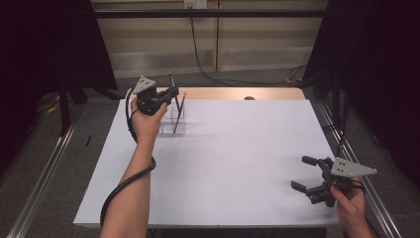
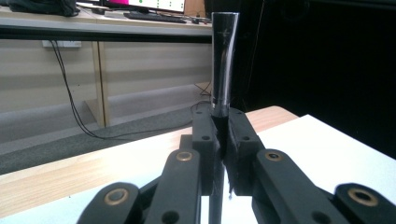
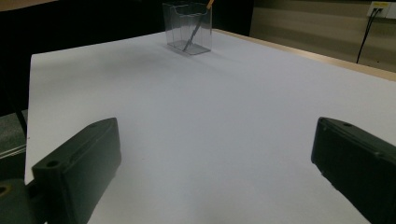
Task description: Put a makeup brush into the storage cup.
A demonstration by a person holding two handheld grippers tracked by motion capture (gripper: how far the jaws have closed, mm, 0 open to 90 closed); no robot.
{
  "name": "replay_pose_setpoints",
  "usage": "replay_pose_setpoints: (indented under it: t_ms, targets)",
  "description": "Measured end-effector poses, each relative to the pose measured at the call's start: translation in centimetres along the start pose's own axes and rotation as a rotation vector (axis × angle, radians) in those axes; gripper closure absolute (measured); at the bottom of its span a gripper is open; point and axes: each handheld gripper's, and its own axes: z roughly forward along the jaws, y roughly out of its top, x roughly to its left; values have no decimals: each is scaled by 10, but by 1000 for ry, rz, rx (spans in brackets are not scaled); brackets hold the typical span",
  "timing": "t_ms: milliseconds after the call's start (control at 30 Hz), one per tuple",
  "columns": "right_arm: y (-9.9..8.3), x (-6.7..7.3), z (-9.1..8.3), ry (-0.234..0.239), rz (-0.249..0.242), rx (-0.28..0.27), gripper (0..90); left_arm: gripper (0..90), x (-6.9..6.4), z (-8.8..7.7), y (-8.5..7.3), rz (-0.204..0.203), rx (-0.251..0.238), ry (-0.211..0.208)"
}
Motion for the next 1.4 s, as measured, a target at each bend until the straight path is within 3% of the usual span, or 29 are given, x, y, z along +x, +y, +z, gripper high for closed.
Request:
replay_pose_setpoints:
  t_ms: [467,1400]
  targets:
    - [1,1,0,4,-5,-3,9,836,2,6,-9,-4,11,33]
    - [1,2,0,12,-8,-9,9,836,2,14,-19,13,34,46]
